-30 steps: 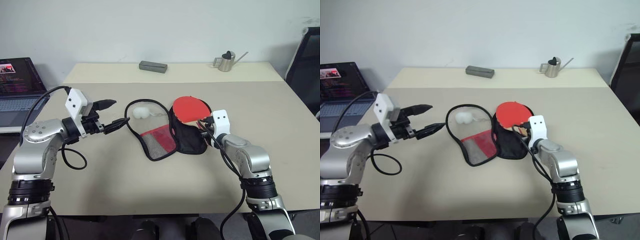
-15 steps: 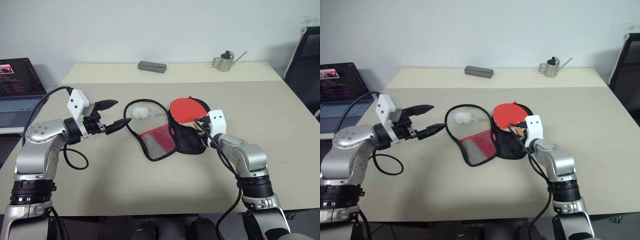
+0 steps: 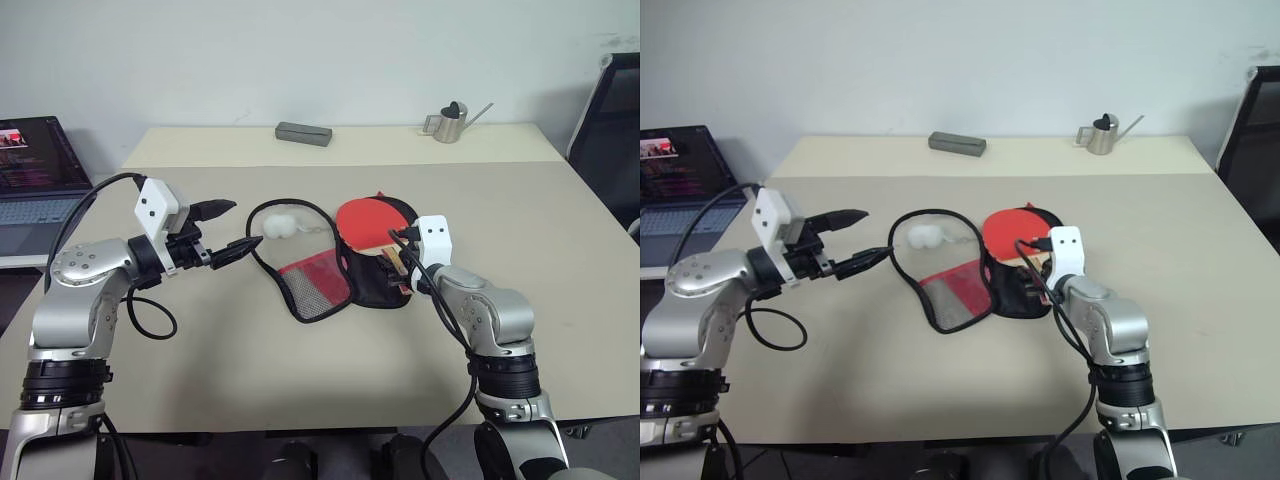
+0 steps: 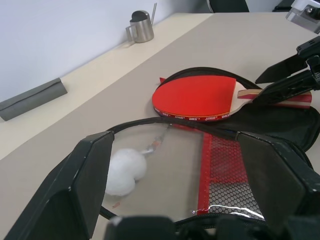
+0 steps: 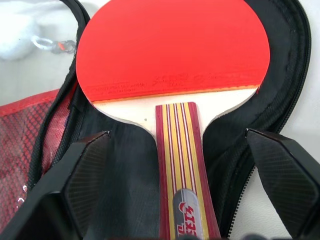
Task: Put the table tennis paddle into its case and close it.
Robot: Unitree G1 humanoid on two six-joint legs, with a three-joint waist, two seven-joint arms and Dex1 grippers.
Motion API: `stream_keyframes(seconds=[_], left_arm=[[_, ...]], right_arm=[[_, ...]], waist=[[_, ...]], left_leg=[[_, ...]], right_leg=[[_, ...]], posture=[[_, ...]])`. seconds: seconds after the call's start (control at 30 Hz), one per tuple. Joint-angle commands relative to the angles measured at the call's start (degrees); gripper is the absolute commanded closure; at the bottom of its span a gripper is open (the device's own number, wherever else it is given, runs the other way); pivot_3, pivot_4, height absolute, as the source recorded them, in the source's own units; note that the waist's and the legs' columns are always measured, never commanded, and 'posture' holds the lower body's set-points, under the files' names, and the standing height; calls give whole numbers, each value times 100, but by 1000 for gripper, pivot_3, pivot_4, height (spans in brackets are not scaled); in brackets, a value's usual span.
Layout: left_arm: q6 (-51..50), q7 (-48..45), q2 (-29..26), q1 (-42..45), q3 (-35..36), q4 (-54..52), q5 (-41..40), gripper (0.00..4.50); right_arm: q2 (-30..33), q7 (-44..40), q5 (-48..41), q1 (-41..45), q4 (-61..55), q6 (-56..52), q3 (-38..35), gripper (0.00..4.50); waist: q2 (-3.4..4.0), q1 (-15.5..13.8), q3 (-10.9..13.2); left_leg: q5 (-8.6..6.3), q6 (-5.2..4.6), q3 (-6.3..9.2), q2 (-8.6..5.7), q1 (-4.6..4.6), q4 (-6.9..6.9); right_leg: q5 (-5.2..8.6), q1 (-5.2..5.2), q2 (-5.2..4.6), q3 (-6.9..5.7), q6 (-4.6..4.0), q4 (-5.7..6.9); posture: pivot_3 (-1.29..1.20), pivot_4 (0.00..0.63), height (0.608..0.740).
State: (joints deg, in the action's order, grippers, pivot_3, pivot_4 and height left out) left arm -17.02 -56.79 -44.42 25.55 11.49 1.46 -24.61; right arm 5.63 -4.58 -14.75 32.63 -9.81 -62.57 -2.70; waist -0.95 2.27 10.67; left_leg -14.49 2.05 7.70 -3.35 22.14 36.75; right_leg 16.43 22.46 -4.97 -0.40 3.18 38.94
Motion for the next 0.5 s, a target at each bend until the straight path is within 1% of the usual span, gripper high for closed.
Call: stream_keyframes(seconds=[0.03,0.27,0.5], left_arm=[[156,70,-119,168,159,69,60,219],[292,87,-160,246,179,270,130,219],[325,117,-139,230,146,260,123,219]], right_arm=[[-35,-25,-60,125,-359,84,-18,12],[68,-213,-51,-12,-441,182,80,12],[271,-410,222,-191,8,783,495,12]], waist=[[0,2,0],[0,9,0],[0,10,0]], left_leg=[[0,0,0,0,0,0],[0,0,0,0,0,0],[0,0,0,0,0,0]], right_leg=[[0,0,0,0,0,0],[0,0,0,0,0,0],[0,0,0,0,0,0]], posture=[[0,150,740],[0,150,740],[0,150,740]])
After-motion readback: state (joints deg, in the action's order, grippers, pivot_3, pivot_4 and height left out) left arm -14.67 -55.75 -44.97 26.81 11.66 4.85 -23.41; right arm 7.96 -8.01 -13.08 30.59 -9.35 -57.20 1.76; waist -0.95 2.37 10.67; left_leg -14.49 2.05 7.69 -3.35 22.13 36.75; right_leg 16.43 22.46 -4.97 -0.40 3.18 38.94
